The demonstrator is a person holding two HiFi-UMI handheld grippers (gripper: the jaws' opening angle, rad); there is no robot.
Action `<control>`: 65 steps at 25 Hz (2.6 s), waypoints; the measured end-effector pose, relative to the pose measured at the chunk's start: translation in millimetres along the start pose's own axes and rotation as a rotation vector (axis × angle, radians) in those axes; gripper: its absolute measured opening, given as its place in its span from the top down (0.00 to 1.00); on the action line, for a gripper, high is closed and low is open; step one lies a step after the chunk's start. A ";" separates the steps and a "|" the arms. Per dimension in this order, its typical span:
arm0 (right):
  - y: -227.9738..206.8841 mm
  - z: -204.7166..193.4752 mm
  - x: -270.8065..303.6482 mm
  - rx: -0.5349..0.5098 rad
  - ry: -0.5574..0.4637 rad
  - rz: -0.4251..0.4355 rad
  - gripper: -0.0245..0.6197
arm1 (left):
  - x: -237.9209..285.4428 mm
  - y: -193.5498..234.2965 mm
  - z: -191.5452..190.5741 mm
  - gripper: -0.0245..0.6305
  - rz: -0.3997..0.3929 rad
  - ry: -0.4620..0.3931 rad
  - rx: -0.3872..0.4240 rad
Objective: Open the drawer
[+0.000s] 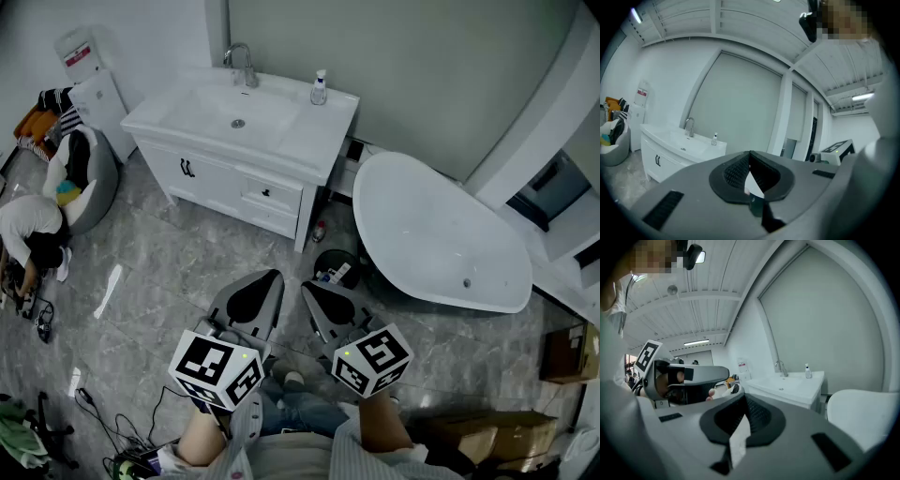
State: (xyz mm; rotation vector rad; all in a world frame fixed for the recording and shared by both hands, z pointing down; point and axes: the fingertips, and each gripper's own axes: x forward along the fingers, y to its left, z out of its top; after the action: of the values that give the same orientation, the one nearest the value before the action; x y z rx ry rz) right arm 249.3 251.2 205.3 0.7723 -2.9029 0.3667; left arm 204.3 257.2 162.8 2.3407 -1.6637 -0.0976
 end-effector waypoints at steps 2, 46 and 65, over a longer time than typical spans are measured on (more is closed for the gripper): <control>-3.5 -1.0 -1.0 0.005 0.004 0.002 0.95 | 3.2 -1.7 0.2 0.94 0.001 0.000 0.002; 34.3 9.5 215.0 0.067 0.050 0.041 0.95 | -9.0 237.2 48.2 0.94 0.092 -0.019 -0.031; -4.2 -12.9 266.9 0.209 0.058 -0.239 0.95 | 40.9 325.2 50.4 0.94 -0.081 0.079 -0.031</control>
State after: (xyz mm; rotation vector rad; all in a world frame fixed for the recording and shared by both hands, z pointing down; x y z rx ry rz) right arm 21.6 124.5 264.6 1.1054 -2.7054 0.6598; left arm -90.6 110.6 201.1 2.3575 -1.5203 -0.0457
